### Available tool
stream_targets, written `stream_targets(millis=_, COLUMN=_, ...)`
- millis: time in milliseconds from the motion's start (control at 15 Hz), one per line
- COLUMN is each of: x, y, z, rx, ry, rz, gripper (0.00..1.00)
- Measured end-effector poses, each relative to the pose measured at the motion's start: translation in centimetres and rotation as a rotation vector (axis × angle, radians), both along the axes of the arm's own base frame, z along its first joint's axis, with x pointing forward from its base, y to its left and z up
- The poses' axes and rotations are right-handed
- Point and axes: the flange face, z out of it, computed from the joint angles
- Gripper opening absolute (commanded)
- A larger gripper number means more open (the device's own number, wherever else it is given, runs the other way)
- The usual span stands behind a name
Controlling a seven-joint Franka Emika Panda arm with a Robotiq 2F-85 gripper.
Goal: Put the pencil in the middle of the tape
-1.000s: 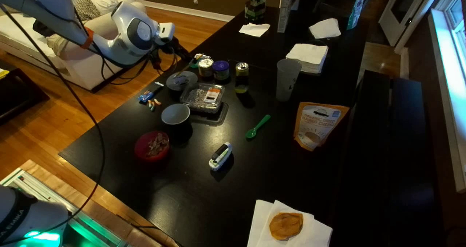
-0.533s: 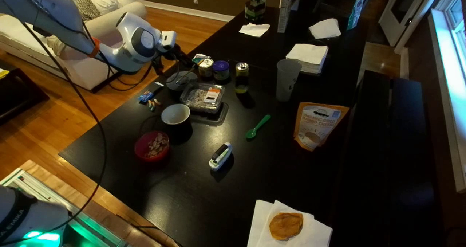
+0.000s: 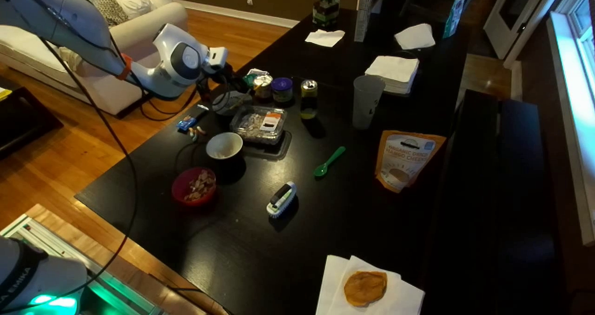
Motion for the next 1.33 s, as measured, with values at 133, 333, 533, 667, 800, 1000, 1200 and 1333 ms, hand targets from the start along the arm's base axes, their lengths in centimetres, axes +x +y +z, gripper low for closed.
stream_targets(millis=133, x=0.1, y=-0.1, z=-0.1, rx=-0.001, ry=0.005, rz=-0.005, gripper=0.02)
stream_targets(millis=333, x=0.3, y=0.0, z=-0.1, rx=0.002, ry=0.018, rz=-0.013, gripper=0.02)
stream_targets(millis=533, x=0.7, y=0.1, z=-0.2, rx=0.009, ry=0.032, rz=-0.006, gripper=0.02)
stream_targets(millis=667, x=1.1, y=0.2, z=-0.2, rx=0.014, ry=0.048, rz=0.005, gripper=0.02)
stream_targets(millis=800, x=1.5, y=0.2, z=-0.1, rx=0.024, ry=0.067, rz=0.016, gripper=0.02)
stream_targets(millis=1000, x=2.1, y=0.1, z=0.1, rx=0.04, ry=0.095, rz=0.025, gripper=0.34)
stream_targets(millis=1200, x=2.4, y=0.1, z=-0.1, rx=0.059, ry=0.124, rz=0.025, gripper=0.48)
stream_targets(millis=1333, x=2.5, y=0.1, z=-0.4, rx=0.07, ry=0.134, rz=0.023, gripper=0.6)
